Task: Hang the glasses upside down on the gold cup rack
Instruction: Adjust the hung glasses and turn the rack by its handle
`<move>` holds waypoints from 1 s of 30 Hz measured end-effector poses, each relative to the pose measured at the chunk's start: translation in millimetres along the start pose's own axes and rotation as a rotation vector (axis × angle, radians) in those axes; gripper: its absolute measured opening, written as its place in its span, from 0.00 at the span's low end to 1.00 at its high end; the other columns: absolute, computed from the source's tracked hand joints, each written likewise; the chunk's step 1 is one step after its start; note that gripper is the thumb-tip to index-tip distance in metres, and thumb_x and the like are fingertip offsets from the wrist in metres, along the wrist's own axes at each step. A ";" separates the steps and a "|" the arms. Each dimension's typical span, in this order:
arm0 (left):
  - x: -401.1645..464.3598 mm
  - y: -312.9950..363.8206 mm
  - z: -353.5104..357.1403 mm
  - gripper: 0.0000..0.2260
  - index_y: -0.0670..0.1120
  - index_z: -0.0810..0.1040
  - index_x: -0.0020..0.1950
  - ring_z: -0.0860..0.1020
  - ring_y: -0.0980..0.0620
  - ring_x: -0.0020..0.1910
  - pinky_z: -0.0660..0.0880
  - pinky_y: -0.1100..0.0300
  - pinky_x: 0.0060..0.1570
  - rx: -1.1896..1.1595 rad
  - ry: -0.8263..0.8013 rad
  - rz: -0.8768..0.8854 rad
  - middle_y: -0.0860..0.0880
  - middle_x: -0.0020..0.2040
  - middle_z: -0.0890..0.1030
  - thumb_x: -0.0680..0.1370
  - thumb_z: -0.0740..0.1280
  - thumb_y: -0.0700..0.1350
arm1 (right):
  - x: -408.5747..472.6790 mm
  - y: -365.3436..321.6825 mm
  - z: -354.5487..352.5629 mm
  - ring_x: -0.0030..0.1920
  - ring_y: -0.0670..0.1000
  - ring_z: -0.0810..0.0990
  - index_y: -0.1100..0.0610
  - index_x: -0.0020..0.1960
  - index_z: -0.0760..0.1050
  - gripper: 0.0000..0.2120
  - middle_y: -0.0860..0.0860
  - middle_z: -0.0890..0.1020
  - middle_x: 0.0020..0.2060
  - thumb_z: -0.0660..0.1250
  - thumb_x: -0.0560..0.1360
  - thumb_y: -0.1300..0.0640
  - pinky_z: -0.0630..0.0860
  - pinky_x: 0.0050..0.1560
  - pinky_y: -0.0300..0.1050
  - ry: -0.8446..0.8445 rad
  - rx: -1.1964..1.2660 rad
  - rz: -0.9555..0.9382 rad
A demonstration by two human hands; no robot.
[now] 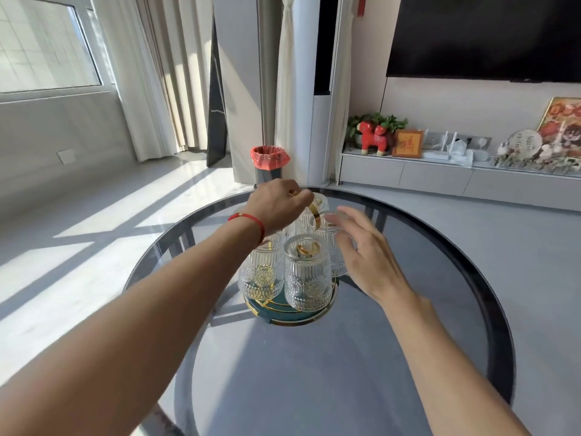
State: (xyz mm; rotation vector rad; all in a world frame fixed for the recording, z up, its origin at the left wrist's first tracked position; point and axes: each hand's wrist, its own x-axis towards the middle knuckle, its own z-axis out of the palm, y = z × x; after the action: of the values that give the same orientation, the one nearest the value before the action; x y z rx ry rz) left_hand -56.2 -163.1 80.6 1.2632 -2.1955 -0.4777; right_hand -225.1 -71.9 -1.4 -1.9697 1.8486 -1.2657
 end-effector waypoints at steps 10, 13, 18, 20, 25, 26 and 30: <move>-1.5 -4.4 8.3 0.18 0.40 0.80 0.52 0.79 0.41 0.46 0.79 0.48 0.48 0.067 0.078 0.063 0.40 0.50 0.82 0.82 0.59 0.54 | 1.7 11.5 -2.8 0.67 0.37 0.75 0.42 0.69 0.77 0.21 0.42 0.79 0.68 0.75 0.77 0.50 0.72 0.74 0.51 -0.036 0.155 0.048; -0.2 -5.4 8.9 0.18 0.40 0.80 0.52 0.79 0.41 0.47 0.79 0.47 0.49 0.076 0.081 0.065 0.40 0.51 0.81 0.82 0.59 0.54 | 1.3 19.0 -6.6 0.67 0.43 0.78 0.41 0.66 0.77 0.22 0.44 0.81 0.66 0.78 0.74 0.50 0.75 0.72 0.54 0.015 0.225 0.116; 0.8 -6.8 12.4 0.19 0.40 0.79 0.55 0.79 0.41 0.48 0.78 0.47 0.50 0.070 0.095 0.066 0.40 0.52 0.81 0.82 0.59 0.54 | -0.9 20.7 -9.6 0.68 0.51 0.79 0.43 0.69 0.74 0.28 0.43 0.80 0.66 0.80 0.72 0.51 0.76 0.71 0.57 0.037 0.278 0.169; 1.8 -7.9 13.3 0.19 0.40 0.80 0.55 0.78 0.42 0.47 0.76 0.50 0.46 0.068 0.098 0.070 0.40 0.52 0.81 0.82 0.59 0.54 | -0.2 20.3 -8.9 0.68 0.49 0.77 0.45 0.71 0.73 0.29 0.39 0.79 0.65 0.79 0.73 0.52 0.75 0.71 0.55 0.029 0.275 0.164; 2.8 -9.7 14.5 0.19 0.40 0.80 0.55 0.76 0.44 0.46 0.67 0.55 0.42 0.082 0.110 0.082 0.41 0.52 0.81 0.82 0.58 0.54 | -0.5 21.2 -11.5 0.72 0.48 0.73 0.50 0.77 0.69 0.34 0.44 0.76 0.71 0.78 0.74 0.52 0.74 0.73 0.53 0.003 0.263 0.183; 3.0 -10.2 14.8 0.19 0.40 0.79 0.55 0.76 0.44 0.46 0.68 0.55 0.42 0.080 0.109 0.084 0.42 0.52 0.81 0.82 0.58 0.54 | -0.6 20.9 -11.3 0.72 0.48 0.74 0.50 0.77 0.69 0.34 0.45 0.76 0.72 0.78 0.74 0.52 0.74 0.72 0.52 0.006 0.262 0.185; 3.1 -10.5 16.0 0.19 0.40 0.79 0.54 0.76 0.44 0.45 0.67 0.55 0.42 0.083 0.114 0.089 0.43 0.50 0.79 0.82 0.58 0.54 | -1.2 21.0 -11.2 0.71 0.48 0.74 0.50 0.77 0.68 0.35 0.45 0.76 0.71 0.78 0.74 0.51 0.74 0.73 0.53 0.006 0.265 0.195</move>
State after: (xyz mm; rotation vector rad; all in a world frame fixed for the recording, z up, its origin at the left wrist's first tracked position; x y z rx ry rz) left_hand -60.4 -170.5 63.1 1.1983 -2.1835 -0.2754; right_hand -248.0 -70.9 -8.1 -1.6117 1.7232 -1.3751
